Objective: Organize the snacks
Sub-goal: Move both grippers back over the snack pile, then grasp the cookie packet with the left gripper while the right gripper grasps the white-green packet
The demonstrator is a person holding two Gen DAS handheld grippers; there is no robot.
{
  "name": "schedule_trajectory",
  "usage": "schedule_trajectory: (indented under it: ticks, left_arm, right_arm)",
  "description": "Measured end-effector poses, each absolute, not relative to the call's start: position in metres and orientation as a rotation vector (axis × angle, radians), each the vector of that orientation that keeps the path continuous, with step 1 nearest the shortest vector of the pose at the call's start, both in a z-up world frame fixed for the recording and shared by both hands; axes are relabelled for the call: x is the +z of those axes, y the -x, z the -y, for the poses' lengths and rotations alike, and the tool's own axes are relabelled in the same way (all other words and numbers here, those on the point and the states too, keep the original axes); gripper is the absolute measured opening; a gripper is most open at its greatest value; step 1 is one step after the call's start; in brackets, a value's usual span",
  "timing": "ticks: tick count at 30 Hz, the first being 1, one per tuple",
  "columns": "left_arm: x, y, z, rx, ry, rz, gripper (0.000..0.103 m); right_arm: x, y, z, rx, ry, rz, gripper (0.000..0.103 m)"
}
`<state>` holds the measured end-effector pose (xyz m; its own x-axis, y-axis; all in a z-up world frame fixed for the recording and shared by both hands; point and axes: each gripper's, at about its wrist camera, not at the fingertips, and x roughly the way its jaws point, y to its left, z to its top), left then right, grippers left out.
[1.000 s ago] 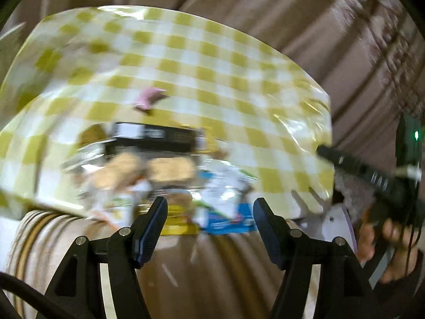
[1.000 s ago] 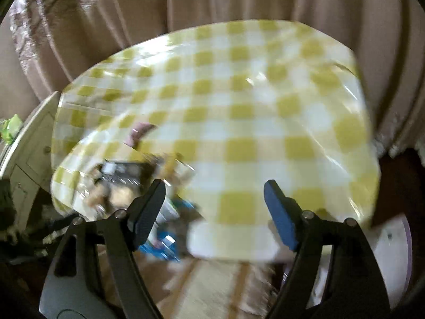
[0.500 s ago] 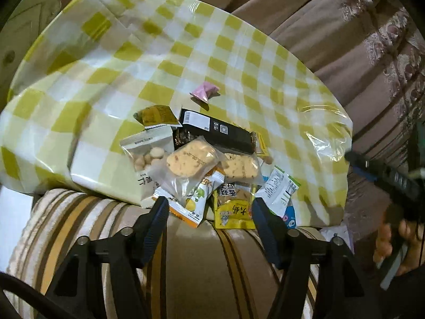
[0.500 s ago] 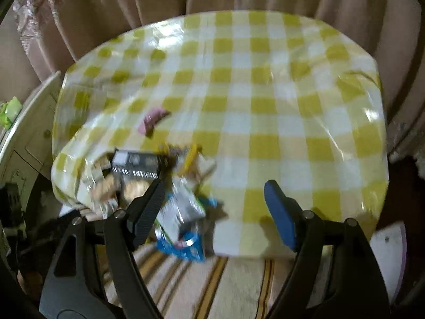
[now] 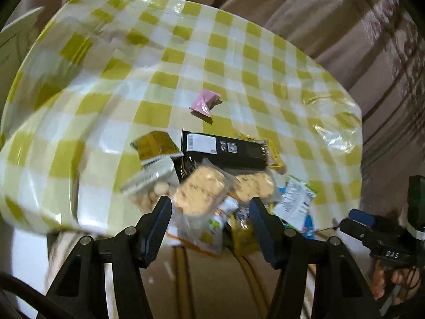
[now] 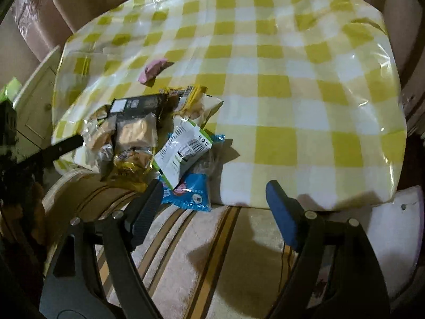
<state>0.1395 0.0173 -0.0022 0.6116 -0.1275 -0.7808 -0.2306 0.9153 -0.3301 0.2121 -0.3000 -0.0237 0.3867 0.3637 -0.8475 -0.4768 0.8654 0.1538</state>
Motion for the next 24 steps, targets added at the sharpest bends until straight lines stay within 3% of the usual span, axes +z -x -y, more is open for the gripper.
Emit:
schedule_trajectory:
  ticks: [10,13,24]
  left_arm:
    - [-0.031,-0.171,-0.024,0.014,0.39,-1.034,0.061]
    - [-0.036,-0.171,-0.022,-0.002,0.39,-1.051,0.044]
    - [-0.033,-0.162,-0.02,-0.04,0.403,-1.015,0.039]
  right_arm:
    - [-0.042,-0.225,0.265,0.517,0.095,-1.081,0.082]
    - [-0.048,-0.231,0.256,0.506,0.101,-1.102,0.082]
    - [-0.057,-0.242,0.228,0.466,0.175,-1.09,0.082]
